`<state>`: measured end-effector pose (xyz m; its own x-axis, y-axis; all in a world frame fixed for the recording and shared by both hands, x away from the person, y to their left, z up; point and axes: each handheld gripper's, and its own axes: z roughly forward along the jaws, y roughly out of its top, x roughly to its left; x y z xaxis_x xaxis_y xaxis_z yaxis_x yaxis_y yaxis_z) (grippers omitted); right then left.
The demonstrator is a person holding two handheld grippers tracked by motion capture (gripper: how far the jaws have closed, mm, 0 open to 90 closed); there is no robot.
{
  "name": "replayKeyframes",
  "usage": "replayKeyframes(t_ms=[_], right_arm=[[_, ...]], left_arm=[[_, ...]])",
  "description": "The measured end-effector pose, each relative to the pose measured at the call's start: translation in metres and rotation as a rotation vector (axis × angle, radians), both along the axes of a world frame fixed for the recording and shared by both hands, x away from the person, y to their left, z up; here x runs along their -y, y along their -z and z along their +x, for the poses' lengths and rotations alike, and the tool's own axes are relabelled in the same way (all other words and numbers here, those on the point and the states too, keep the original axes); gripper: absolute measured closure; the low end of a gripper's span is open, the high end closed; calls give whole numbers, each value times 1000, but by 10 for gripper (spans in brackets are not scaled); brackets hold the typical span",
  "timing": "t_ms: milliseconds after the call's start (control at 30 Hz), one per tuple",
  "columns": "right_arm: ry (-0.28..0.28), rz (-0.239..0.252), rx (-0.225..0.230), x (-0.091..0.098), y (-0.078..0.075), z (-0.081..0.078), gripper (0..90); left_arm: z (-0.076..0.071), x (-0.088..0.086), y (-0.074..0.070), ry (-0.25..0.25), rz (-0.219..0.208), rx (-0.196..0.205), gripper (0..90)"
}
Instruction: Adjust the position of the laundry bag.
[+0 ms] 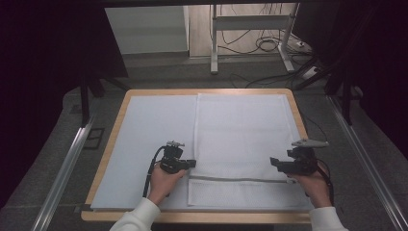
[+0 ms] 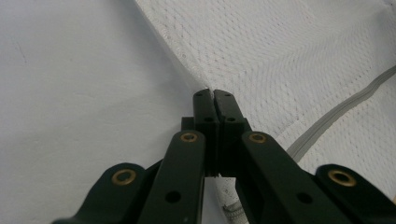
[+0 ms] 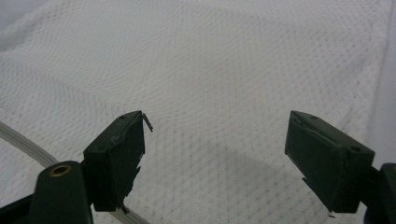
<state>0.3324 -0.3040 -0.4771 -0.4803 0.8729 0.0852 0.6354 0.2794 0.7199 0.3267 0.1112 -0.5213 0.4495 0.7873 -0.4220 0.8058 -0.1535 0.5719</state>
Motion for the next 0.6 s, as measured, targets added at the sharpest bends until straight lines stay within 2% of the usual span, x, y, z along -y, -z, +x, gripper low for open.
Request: replayKeyframes(t_ms=[200, 400, 600], right_arm=[[14, 1, 5, 6, -2, 1, 193], [38, 2, -25, 16, 3, 3, 200], [61, 8, -31, 22, 3, 6, 204]], left_arm=[[0, -1, 0, 3, -5, 1, 898], [0, -1, -1, 3, -7, 1, 898], [0, -1, -1, 5, -8, 1, 898]])
